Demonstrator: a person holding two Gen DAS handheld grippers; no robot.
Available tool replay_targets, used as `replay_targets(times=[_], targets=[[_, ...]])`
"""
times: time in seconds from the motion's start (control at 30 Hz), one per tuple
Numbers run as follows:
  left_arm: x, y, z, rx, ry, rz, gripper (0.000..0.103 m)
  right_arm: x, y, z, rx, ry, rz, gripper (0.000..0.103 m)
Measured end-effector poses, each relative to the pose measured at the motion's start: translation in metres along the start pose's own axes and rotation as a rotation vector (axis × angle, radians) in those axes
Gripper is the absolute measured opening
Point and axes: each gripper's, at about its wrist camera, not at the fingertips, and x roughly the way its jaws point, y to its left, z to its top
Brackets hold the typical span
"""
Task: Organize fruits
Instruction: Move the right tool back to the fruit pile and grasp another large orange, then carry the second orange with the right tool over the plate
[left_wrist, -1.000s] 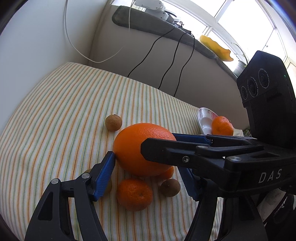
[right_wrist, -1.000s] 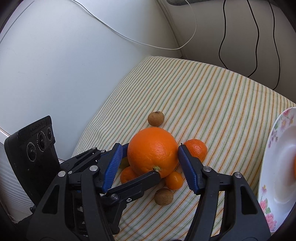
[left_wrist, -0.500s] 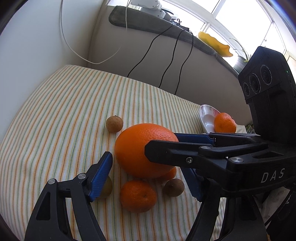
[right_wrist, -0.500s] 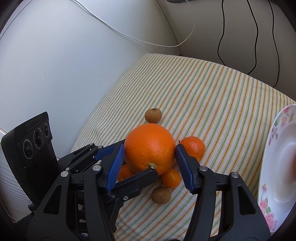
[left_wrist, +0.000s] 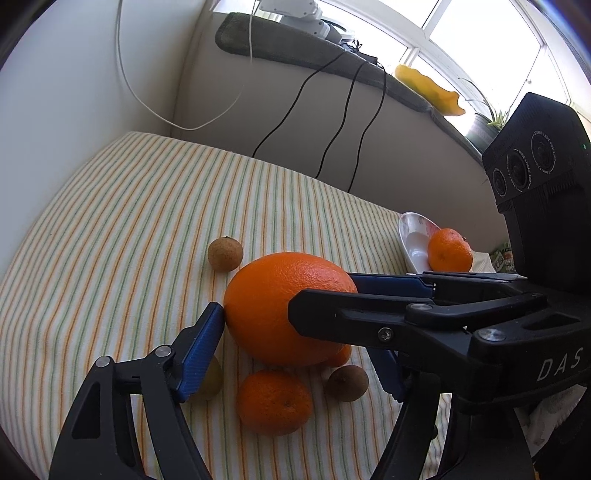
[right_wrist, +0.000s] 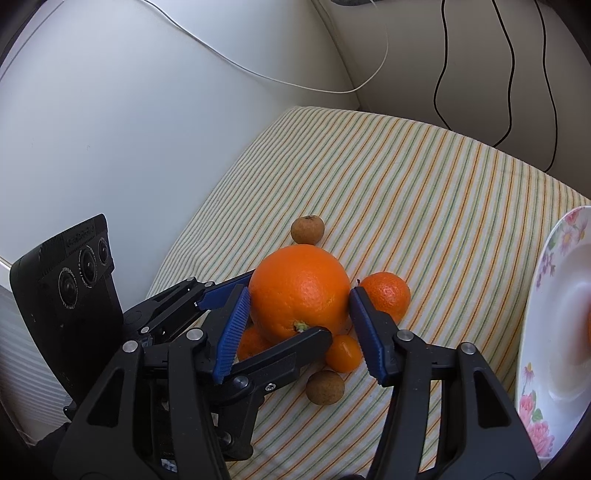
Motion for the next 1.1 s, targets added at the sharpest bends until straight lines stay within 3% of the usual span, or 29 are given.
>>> replay_targets(times=[0.27, 0.6, 1.1], targets=[[-0.010, -0.008, -0.002, 0.020, -0.028, 0.013, 0.074, -0.005, 0.002, -0.006, 0.000, -0.020, 0.009, 0.058], [-0.027, -0.034, 0.006, 0.076, -0.074, -0.002, 0.074, -0.043, 0.006, -0.012, -0.025, -0.097, -0.007, 0.058], [0.001, -0.099, 0.016, 0.178, -0.052, -0.080, 0.074, -0.104, -0.046, -0.027, 0.050, -0.188, -0.064, 0.058]])
